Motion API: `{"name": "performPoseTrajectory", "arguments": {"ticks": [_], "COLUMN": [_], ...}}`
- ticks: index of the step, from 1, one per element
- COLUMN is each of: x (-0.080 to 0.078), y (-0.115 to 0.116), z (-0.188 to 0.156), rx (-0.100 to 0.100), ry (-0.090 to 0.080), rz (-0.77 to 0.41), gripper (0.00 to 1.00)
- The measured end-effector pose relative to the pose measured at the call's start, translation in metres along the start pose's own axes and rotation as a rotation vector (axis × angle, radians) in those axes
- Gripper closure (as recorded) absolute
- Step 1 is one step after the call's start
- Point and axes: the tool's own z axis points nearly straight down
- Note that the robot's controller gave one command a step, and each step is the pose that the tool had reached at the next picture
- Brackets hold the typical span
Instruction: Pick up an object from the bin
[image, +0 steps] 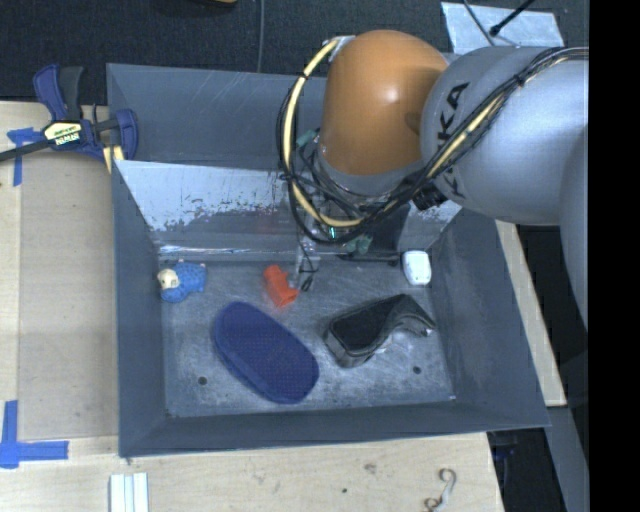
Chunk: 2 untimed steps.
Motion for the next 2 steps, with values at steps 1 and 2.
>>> {"name": "performPoseTrajectory", "arguments": {"ticks": [1, 2], "x": [-0.008, 0.02], "y": [-0.066, 0.012], "z": [0.087, 0.141], "rx": [0.003, -0.002], "ry": [0.001, -0.002], "rz": [0.107, 0.686], "gripper": [0.0, 0.0]}}
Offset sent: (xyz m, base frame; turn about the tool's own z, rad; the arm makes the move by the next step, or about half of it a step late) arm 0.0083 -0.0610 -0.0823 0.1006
